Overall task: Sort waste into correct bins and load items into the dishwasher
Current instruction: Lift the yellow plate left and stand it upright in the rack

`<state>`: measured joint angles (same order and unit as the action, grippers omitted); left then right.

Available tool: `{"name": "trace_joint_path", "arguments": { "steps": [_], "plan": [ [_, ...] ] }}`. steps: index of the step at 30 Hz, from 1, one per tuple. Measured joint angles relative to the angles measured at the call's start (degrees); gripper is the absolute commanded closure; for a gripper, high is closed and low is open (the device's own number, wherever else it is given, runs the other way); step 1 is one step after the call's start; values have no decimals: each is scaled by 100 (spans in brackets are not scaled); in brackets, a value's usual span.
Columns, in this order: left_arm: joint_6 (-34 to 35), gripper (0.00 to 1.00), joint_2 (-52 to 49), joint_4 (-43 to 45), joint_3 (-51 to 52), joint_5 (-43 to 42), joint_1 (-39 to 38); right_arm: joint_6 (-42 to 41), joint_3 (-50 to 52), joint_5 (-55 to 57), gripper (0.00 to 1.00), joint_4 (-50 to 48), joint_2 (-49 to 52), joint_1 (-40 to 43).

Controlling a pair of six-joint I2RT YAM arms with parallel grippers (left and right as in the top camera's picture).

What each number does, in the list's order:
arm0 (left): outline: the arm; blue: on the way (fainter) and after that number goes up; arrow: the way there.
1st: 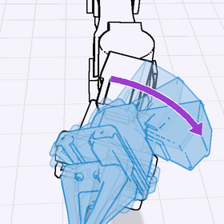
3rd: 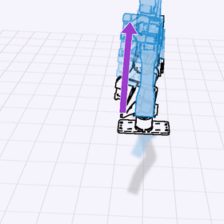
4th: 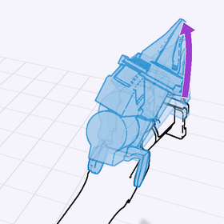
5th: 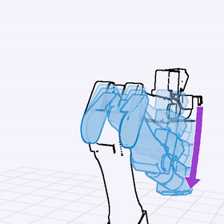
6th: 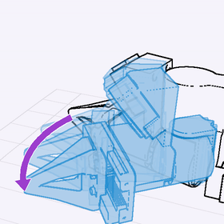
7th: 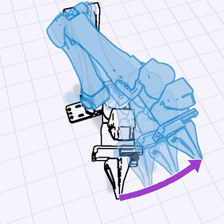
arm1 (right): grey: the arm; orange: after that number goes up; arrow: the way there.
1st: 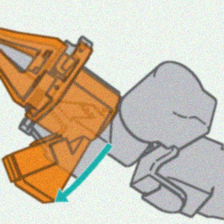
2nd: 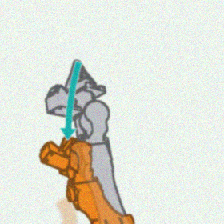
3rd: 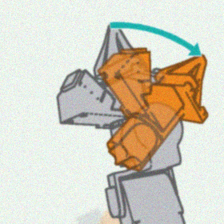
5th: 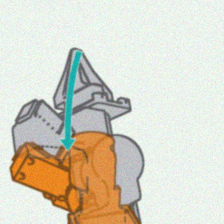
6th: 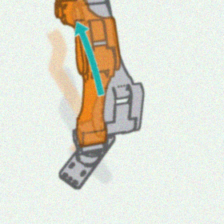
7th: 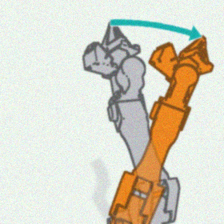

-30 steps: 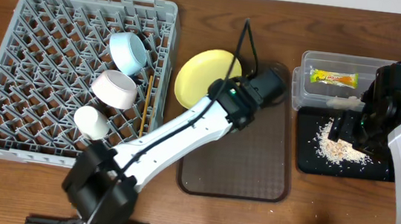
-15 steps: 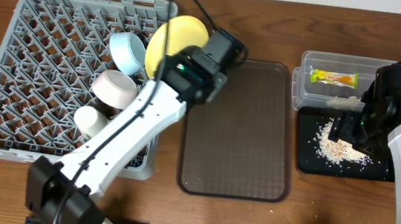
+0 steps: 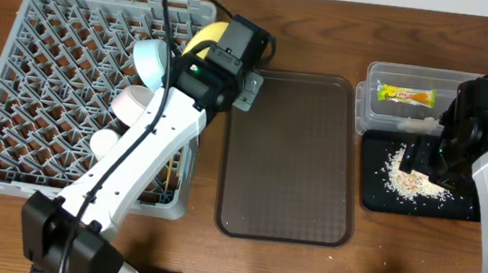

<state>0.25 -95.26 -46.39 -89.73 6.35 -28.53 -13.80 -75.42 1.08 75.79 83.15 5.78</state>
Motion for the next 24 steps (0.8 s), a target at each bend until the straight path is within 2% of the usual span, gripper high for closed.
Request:
{"name": "trace_joint_path", "arguments": {
  "steps": [8,24],
  "plan": [
    [284,92,0,83,0,-719,286,0,0,0,22,9,0,0],
    [433,92,2,52,0,-1410,1158,0,0,-2,22,24,0,0]
  ]
}}
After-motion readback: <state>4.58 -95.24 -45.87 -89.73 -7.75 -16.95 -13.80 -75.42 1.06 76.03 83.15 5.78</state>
